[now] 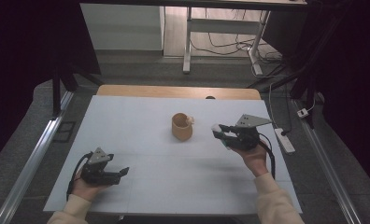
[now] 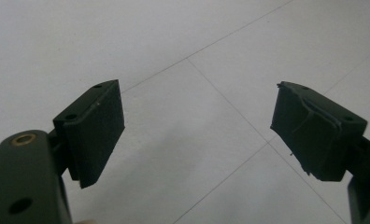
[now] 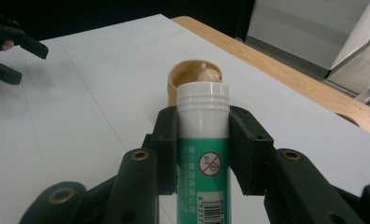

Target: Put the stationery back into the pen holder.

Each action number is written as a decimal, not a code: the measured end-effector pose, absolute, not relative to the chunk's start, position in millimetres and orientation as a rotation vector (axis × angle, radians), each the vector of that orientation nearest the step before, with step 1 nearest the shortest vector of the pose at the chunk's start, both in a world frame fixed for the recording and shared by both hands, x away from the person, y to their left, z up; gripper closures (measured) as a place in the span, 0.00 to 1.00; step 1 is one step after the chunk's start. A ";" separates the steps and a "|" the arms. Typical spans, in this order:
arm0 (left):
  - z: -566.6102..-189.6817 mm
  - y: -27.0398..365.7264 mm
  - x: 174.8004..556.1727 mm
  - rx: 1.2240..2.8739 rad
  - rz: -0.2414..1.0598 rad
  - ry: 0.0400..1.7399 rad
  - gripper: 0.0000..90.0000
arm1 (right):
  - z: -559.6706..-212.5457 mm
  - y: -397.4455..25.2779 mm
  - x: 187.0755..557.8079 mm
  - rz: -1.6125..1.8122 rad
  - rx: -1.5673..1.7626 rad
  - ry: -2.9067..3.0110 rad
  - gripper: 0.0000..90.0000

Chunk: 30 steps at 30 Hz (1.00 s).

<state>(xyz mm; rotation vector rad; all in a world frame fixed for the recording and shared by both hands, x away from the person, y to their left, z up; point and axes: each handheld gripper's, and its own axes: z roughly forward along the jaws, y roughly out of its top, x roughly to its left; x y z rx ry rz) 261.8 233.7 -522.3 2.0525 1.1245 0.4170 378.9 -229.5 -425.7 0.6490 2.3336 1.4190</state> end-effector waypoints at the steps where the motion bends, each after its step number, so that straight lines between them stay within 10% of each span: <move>1: -522.4 234.0 261.9 2.050 0.415 1.125 0.19 | -425.0 -227.2 379.2 1.421 0.646 2.332 0.72; 30: -522.1 235.1 262.0 2.043 0.411 1.128 0.19 | -407.6 -179.9 400.6 1.569 0.642 2.236 0.72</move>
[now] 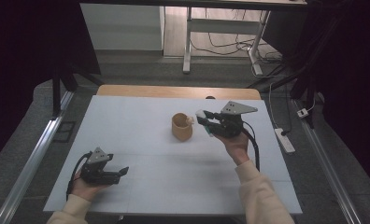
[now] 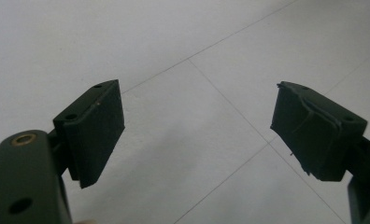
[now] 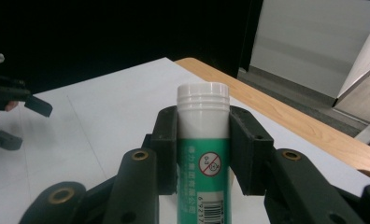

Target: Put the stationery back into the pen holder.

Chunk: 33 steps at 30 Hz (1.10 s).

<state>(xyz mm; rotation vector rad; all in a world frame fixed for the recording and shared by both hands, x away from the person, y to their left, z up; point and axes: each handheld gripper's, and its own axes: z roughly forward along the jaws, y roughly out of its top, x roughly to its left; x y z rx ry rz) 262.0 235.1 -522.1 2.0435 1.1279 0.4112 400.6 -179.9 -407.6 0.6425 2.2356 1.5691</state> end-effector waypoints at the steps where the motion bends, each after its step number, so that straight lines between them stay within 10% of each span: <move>1: -522.2 235.0 262.0 2.043 0.411 1.128 0.19 | -407.1 -178.1 401.4 1.570 0.644 2.232 0.72; 33: -522.2 235.5 262.4 2.046 0.409 1.129 0.19 | -399.9 -132.8 425.8 1.615 0.646 2.210 0.72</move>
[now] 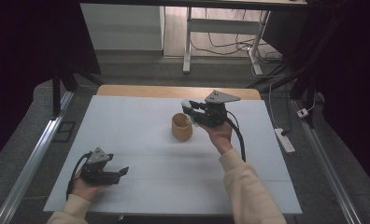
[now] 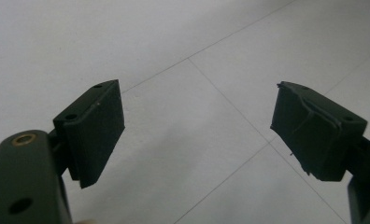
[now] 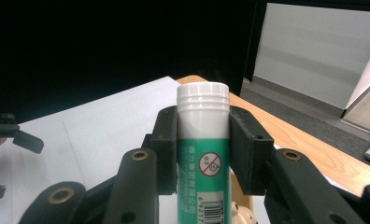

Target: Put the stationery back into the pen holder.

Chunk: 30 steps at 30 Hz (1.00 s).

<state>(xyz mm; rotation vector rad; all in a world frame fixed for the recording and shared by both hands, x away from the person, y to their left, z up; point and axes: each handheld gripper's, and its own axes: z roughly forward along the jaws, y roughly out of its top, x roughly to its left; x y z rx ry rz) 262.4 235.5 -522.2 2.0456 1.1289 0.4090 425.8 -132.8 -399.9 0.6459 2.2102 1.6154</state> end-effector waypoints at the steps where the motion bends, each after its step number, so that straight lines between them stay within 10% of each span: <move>1: -522.1 235.8 262.4 2.044 0.408 1.129 0.18 | -400.0 -131.2 427.1 1.611 0.649 2.212 0.72; 30: -523.1 235.4 264.7 2.051 0.404 1.127 0.19 | -421.5 -95.6 459.1 1.614 0.709 2.213 0.72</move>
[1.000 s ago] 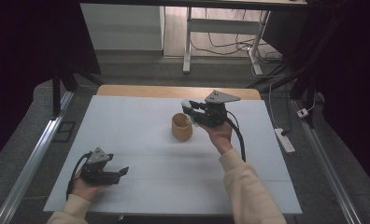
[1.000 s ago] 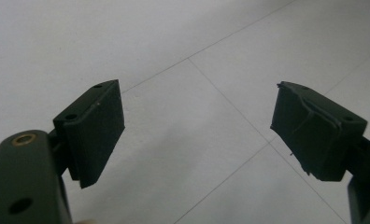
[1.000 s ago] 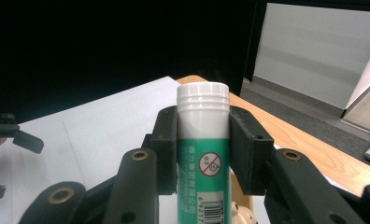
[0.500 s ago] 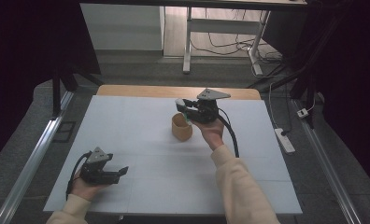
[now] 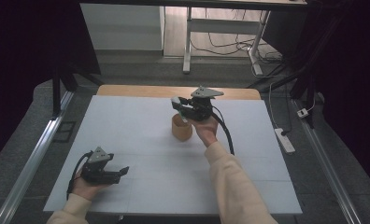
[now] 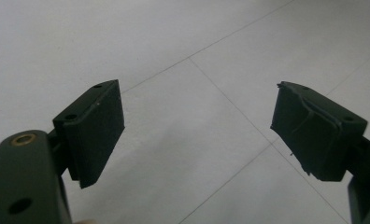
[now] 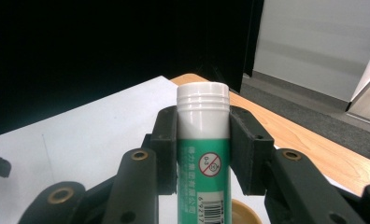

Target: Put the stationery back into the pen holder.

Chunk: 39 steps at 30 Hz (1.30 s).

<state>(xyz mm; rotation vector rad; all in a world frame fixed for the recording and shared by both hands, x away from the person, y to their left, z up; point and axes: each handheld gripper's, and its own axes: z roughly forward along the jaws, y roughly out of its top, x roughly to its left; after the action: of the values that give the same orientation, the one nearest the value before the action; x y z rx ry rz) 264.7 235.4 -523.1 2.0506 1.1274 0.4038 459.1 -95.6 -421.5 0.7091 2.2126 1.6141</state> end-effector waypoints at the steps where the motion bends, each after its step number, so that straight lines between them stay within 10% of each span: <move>1: -523.1 235.5 264.6 2.050 0.404 1.128 0.19 | -422.4 -95.1 460.6 1.615 0.712 2.207 0.72; 27: -524.7 235.4 265.3 2.061 0.390 1.130 0.18 | -446.8 -83.4 477.4 1.597 0.777 2.229 0.71; 39: -525.4 234.7 265.2 2.067 0.387 1.132 0.18 | -437.5 -94.8 471.2 1.570 0.789 2.190 0.50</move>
<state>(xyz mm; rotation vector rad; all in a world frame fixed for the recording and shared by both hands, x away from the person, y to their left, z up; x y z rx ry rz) 265.2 234.7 -525.4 2.0669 1.1318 0.3874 471.2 -94.8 -437.5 0.7891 2.1897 1.5700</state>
